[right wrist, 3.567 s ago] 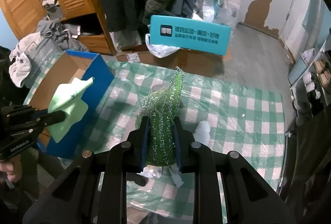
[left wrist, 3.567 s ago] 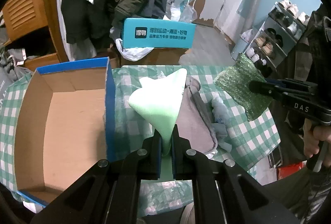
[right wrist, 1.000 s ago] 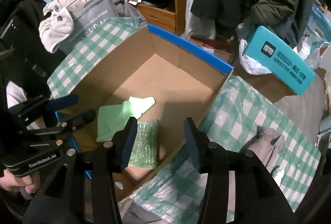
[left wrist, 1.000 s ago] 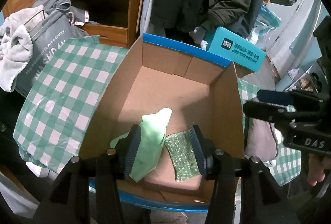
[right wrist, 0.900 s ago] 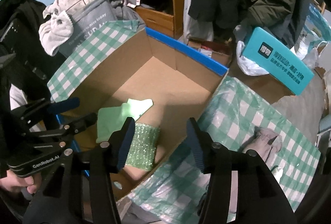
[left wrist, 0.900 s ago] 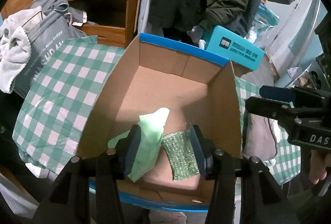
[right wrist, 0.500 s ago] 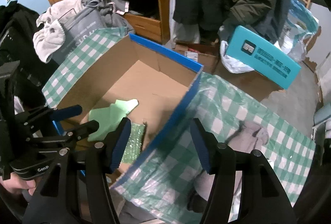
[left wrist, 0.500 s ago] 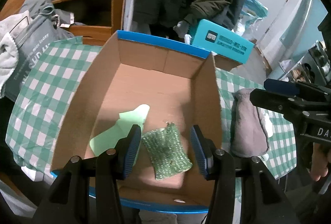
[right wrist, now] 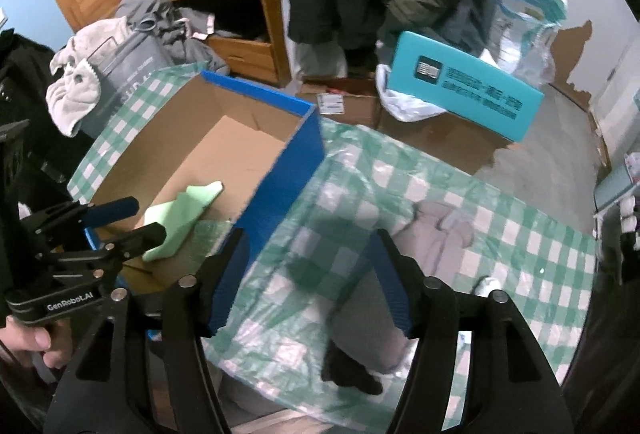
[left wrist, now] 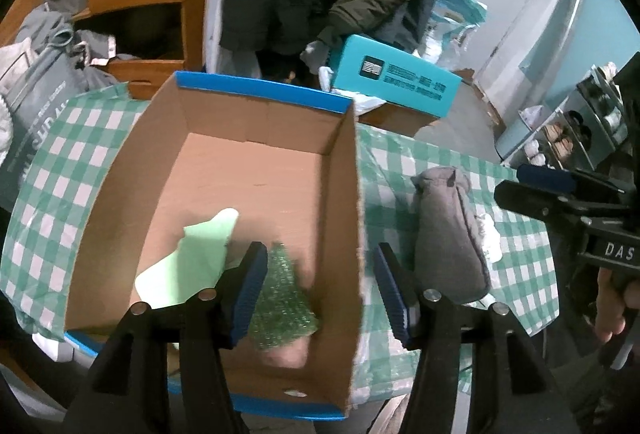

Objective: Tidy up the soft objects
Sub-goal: 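Move both tools back over the grey fleece sleeve and light blue cloth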

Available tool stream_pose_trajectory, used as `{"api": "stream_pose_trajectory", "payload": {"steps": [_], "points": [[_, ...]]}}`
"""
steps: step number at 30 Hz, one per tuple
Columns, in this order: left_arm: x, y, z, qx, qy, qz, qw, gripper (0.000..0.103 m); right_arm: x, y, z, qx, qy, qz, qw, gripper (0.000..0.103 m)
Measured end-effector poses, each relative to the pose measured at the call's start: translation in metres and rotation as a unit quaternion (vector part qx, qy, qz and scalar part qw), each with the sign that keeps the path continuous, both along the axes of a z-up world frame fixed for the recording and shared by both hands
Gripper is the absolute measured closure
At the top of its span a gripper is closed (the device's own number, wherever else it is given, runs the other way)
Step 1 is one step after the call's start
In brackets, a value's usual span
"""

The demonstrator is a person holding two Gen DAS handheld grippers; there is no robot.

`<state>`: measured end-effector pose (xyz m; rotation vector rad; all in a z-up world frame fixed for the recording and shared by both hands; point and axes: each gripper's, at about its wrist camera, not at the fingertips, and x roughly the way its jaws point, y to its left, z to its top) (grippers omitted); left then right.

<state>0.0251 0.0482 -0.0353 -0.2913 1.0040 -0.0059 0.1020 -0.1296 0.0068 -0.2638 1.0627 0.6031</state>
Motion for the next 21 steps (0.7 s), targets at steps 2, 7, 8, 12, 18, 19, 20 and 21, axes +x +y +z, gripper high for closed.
{"api": "stream_pose_trajectory", "payload": {"steps": [2,7,8,12,18,19,20,21], "points": [[0.001,-0.009,0.002,0.003,-0.002,-0.007,1.0000,0.041,0.001,-0.011,0.002,-0.001,-0.006,-0.009,1.000,0.037],[0.007,-0.030,0.006,0.008,-0.004,-0.028,0.9996,0.038,0.004,-0.037,0.004,-0.004,-0.015,-0.030,0.999,0.037],[0.008,-0.033,0.006,0.007,-0.005,-0.030,0.9995,0.038,0.005,-0.042,0.004,-0.005,-0.015,-0.035,0.999,0.037],[0.015,-0.048,0.007,0.006,-0.005,-0.041,0.9991,0.037,0.010,-0.066,0.003,-0.005,-0.017,-0.053,0.998,0.037],[0.022,-0.075,0.005,0.017,-0.001,-0.062,0.9979,0.035,0.019,-0.099,-0.005,-0.003,-0.010,-0.086,0.996,0.037],[0.024,-0.079,0.004,0.018,0.002,-0.066,0.9977,0.035,0.021,-0.104,-0.007,-0.003,-0.008,-0.092,0.996,0.037],[0.026,-0.084,0.003,0.017,0.006,-0.071,0.9973,0.035,0.022,-0.110,-0.010,-0.005,-0.007,-0.097,0.995,0.037],[0.029,-0.089,0.001,0.016,0.011,-0.077,0.9968,0.034,0.023,-0.115,-0.011,-0.007,-0.005,-0.102,0.995,0.037]]}}
